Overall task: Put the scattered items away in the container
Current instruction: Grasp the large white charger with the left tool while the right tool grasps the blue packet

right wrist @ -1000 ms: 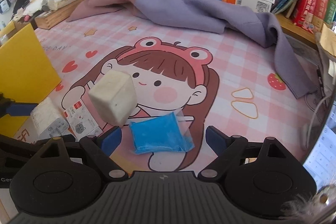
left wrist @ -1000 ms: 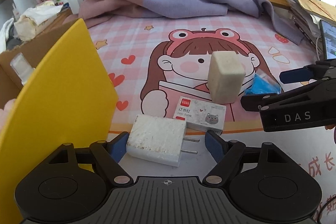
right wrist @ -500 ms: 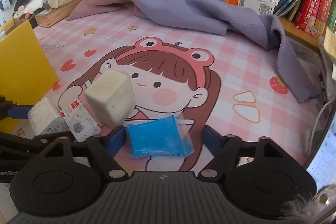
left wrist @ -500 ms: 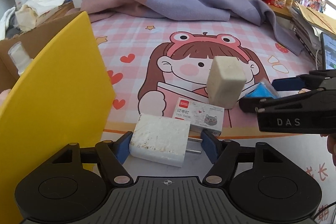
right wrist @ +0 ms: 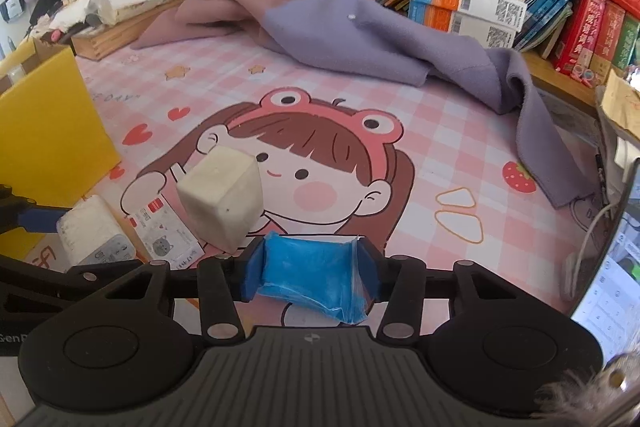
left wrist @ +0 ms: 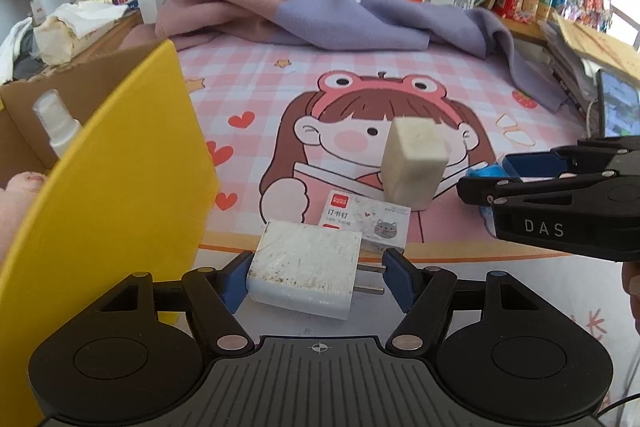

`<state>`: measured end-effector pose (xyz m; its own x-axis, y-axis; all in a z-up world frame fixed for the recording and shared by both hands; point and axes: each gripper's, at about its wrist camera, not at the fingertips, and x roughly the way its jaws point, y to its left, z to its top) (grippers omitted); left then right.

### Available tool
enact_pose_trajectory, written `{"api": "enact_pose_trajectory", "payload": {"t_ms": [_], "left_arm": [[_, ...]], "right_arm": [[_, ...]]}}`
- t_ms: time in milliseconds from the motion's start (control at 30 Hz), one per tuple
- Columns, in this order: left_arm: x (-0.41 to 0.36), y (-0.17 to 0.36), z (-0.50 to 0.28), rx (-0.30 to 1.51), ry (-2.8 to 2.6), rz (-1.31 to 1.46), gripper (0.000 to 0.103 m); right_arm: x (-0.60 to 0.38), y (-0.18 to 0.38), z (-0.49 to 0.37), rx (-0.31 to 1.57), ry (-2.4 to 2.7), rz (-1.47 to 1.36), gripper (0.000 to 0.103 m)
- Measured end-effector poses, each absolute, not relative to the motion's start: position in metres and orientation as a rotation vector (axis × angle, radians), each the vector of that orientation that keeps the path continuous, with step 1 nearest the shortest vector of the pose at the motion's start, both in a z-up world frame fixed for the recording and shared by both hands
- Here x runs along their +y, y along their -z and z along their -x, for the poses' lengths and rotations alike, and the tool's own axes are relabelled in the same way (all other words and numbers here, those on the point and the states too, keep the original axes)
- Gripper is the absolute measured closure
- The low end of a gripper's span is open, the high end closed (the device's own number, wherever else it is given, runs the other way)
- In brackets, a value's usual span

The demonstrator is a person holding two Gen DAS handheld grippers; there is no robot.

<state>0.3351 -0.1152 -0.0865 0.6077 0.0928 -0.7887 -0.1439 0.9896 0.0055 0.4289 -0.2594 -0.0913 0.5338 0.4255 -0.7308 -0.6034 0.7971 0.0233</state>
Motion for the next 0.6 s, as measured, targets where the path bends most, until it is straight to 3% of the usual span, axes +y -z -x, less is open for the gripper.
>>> {"api": "enact_pose_trajectory", "payload": {"t_ms": [600], "left_arm": [[-0.131,0.047,-0.273,0.796,-0.025,-0.055,0.034]], "right_arm": [[-0.28,0.06,-0.365,0.768,-0.587,0.191,0.057]]}}
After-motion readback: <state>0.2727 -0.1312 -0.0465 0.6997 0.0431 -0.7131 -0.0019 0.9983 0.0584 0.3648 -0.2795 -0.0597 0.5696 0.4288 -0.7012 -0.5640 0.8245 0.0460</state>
